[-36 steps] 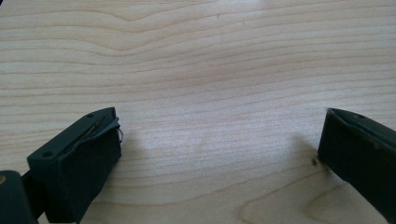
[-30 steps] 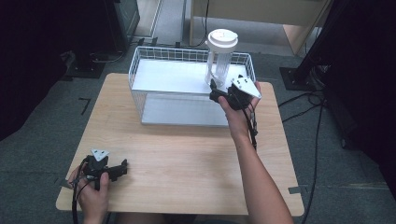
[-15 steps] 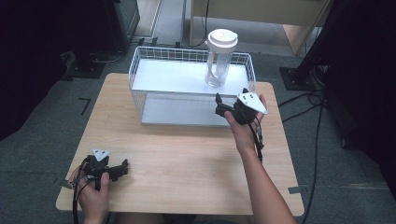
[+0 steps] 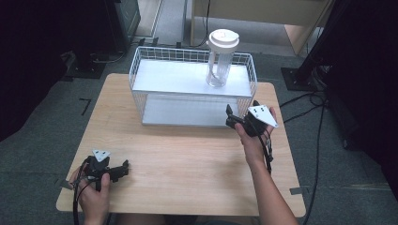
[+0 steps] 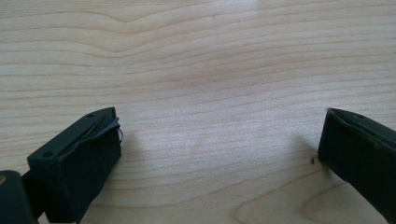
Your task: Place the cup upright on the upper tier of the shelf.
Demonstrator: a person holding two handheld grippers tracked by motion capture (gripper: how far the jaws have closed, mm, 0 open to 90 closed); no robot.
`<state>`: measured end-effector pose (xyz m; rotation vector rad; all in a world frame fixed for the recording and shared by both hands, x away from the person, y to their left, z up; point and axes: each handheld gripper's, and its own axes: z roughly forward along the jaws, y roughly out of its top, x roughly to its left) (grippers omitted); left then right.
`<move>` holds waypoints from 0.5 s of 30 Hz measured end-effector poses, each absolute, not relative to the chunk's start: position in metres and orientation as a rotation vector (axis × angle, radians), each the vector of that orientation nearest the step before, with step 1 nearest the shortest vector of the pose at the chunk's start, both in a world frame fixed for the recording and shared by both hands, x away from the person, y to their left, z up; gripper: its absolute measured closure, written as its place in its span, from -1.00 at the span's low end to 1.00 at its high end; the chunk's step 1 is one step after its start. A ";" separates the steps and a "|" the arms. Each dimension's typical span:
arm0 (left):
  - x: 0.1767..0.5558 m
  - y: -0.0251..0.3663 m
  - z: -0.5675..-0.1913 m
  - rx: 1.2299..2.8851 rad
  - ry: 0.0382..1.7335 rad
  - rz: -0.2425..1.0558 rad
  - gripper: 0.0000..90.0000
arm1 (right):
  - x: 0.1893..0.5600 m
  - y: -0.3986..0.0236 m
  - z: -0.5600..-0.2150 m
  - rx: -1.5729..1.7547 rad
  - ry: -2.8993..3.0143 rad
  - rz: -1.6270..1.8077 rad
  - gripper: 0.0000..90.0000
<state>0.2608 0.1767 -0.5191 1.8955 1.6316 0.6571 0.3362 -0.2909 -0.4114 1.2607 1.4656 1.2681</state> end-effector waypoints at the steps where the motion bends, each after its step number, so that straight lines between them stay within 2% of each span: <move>1: 0.261 0.177 -0.519 1.896 1.631 0.657 -1.00 | 0.335 -0.293 -0.414 1.267 1.465 1.263 -0.95; 15: 0.261 0.177 -0.519 1.896 1.631 0.657 -1.00 | 0.315 -0.319 -0.442 1.331 1.470 1.211 -0.95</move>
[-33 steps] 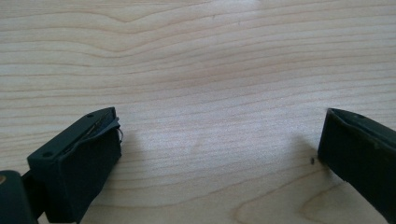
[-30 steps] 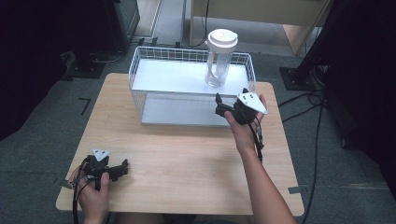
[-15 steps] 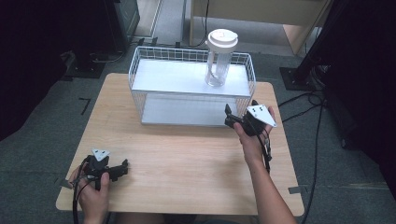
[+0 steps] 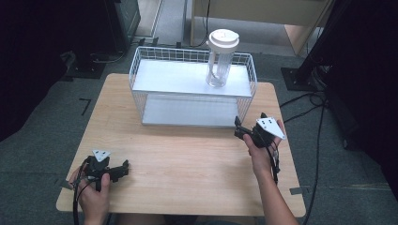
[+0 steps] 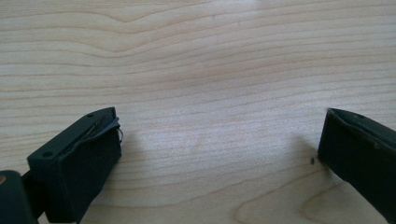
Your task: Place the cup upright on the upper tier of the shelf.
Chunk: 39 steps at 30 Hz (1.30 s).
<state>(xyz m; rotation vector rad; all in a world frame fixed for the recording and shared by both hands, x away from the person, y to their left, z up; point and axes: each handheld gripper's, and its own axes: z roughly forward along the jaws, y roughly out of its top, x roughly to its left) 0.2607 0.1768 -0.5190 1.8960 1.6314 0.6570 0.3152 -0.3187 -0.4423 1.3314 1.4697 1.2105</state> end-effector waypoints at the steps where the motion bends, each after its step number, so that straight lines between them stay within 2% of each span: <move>1: 0.261 0.177 -0.519 1.896 1.631 0.657 -1.00 | 0.314 -0.320 -0.444 1.339 1.468 1.208 -0.95; 39: 0.261 0.177 -0.519 1.896 1.631 0.657 -1.00 | 0.250 -0.391 -0.500 1.508 1.437 1.058 -0.95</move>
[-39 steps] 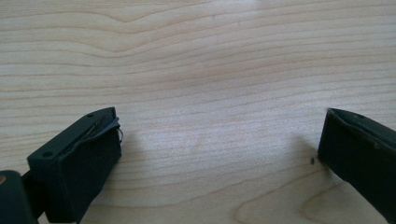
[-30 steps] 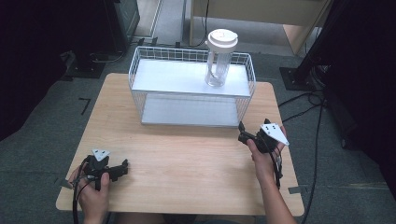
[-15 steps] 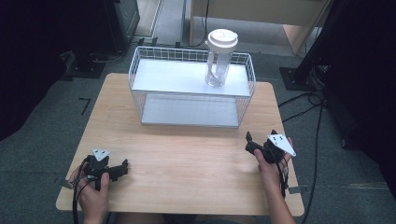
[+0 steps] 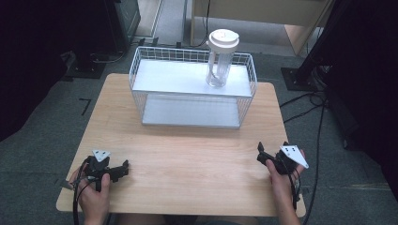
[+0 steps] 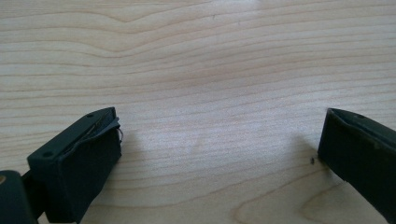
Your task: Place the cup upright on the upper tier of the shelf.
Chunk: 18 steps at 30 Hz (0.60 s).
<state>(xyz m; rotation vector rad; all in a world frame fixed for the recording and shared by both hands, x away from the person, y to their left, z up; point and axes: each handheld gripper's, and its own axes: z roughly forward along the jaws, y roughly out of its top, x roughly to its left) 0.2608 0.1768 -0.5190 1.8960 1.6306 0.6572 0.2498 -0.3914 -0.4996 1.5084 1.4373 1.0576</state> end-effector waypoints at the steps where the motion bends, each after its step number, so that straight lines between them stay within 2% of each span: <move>1: 0.261 0.177 -0.519 1.895 1.631 0.657 -1.00 | 0.249 -0.393 -0.501 1.507 1.440 1.053 -0.95; 18: 0.261 0.177 -0.519 1.895 1.631 0.657 -1.00 | 0.218 -0.408 -0.515 1.543 1.479 1.005 -0.95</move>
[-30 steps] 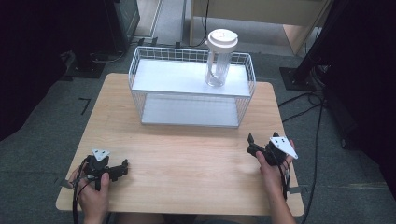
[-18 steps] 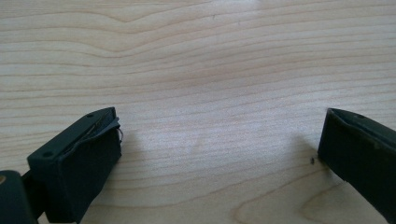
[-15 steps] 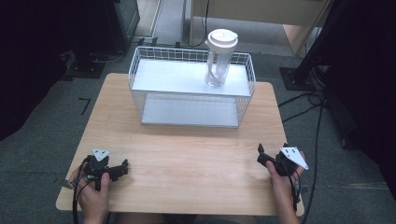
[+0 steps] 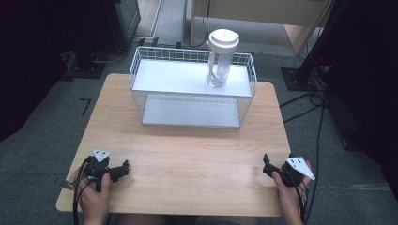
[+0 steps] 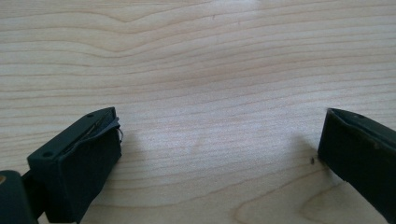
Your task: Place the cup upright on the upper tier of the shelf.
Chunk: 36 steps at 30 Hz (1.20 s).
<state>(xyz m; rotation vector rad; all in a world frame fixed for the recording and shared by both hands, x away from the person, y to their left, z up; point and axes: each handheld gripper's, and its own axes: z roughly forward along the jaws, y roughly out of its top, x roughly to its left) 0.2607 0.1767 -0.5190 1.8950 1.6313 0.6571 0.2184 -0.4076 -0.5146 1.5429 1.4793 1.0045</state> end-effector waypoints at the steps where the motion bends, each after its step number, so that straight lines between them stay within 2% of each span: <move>1: 0.261 0.177 -0.519 1.895 1.631 0.657 -1.00 | 0.217 -0.409 -0.515 1.544 1.481 1.004 -0.95; 36: 0.261 0.177 -0.519 1.895 1.631 0.657 -1.00 | 0.191 -0.423 -0.524 1.610 1.801 0.805 -0.94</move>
